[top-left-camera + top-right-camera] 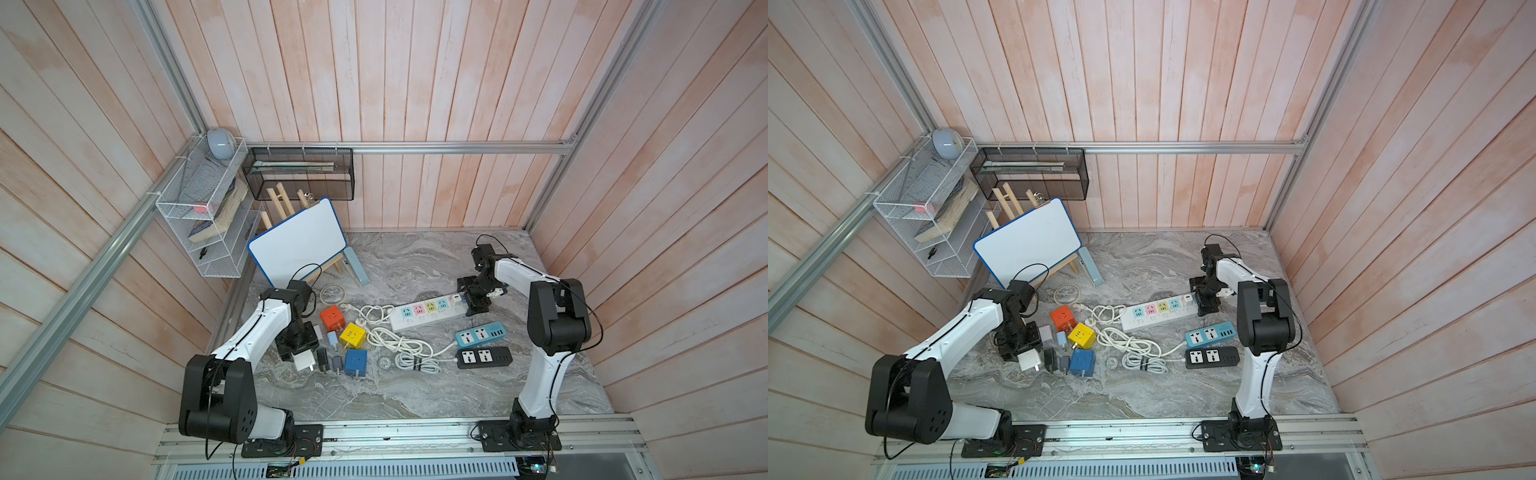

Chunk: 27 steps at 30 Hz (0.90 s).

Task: Pull the plug off the socket
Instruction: Place the plug at the center of the board.

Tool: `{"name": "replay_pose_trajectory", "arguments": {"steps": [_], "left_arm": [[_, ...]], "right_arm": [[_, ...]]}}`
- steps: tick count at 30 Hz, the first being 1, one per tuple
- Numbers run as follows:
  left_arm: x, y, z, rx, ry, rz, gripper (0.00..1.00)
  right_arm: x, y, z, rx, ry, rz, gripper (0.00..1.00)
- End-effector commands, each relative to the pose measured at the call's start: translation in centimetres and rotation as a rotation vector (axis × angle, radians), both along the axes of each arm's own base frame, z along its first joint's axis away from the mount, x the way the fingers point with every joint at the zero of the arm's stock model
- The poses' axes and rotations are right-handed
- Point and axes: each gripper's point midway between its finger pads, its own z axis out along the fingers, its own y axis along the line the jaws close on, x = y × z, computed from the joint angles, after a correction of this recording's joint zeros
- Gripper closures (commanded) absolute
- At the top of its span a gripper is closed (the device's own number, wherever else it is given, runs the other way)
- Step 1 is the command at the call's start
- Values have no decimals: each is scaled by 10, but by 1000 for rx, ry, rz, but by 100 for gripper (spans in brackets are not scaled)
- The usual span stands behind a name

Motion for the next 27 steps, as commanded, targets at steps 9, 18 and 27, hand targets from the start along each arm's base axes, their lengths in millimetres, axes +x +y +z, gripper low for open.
{"name": "replay_pose_trajectory", "arguments": {"steps": [9, 18, 27], "left_arm": [[6, -6, -30, -41, 35, -12, 92], [1, -4, -36, -32, 50, -15, 63], [2, -7, -35, -48, 46, -20, 48]], "right_arm": [[-9, 5, -48, 0, 47, 26, 100], [-8, 6, -49, 2, 48, 25, 100], [-10, 5, -51, 0, 56, 20, 100]]}}
